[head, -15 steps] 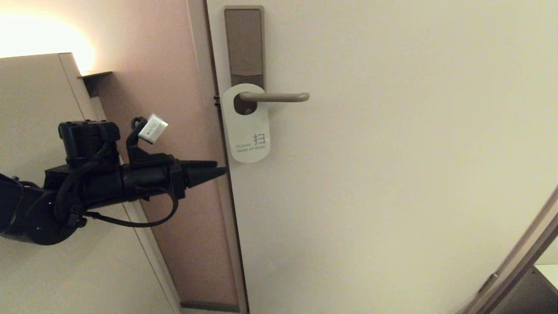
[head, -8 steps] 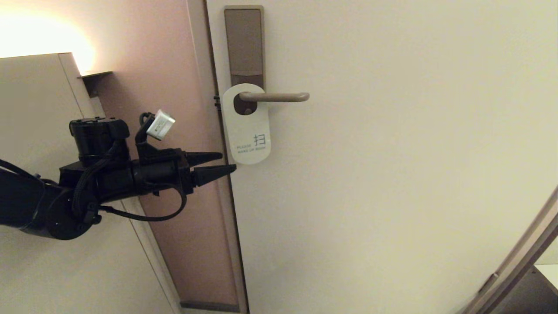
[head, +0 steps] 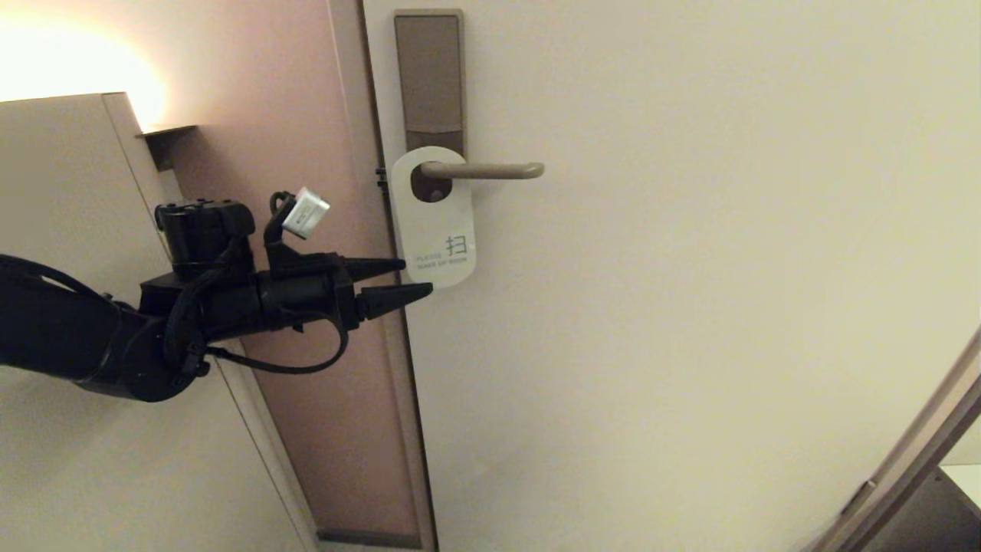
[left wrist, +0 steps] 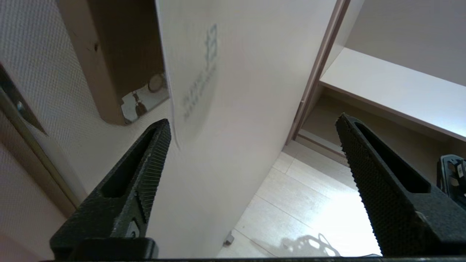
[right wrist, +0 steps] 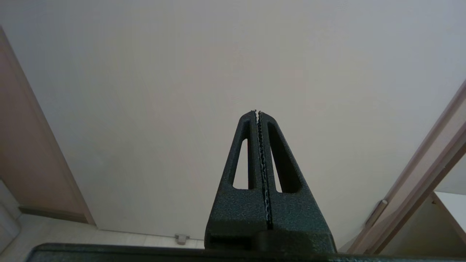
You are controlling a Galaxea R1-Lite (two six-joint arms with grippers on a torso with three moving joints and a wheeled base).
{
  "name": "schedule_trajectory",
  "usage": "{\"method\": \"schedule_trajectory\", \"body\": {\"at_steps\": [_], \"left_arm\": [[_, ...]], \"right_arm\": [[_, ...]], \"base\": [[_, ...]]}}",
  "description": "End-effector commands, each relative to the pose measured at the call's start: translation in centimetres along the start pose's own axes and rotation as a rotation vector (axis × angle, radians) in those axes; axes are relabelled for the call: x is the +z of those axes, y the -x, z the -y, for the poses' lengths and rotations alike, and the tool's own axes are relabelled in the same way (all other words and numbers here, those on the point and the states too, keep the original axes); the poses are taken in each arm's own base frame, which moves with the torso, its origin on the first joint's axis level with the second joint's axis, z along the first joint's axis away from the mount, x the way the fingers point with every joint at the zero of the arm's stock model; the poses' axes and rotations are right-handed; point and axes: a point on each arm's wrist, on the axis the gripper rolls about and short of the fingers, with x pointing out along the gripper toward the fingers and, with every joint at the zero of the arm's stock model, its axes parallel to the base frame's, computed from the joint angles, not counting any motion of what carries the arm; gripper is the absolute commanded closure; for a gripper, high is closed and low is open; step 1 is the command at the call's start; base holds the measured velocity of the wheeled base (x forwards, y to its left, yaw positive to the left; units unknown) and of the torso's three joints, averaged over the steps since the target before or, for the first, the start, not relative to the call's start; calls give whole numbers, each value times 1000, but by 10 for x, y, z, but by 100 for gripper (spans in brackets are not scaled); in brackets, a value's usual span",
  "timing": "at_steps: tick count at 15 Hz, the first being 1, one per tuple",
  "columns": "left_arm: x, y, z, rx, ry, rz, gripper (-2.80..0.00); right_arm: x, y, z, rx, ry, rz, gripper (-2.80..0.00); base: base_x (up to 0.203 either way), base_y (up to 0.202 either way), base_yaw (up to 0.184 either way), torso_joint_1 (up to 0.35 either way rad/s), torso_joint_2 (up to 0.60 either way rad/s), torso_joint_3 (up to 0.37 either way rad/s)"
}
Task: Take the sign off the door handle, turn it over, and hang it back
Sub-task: Take down the sign
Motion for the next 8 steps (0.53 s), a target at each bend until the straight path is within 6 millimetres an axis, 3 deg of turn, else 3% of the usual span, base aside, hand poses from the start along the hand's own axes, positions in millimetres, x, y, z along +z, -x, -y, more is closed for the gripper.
{"method": "schedule_trajectory", "body": {"at_steps": [1, 8], "left_arm": [[0, -4, -1, -12, -3, 2, -280], [-3, -20, -1, -51, -1, -5, -280]], "right_arm": [[0, 0, 0, 1, 1, -1, 0], [0, 0, 0, 1, 1, -1, 0]], "base": [[0, 0, 0, 0, 0, 0], [0, 0, 0, 0, 0, 0]]}}
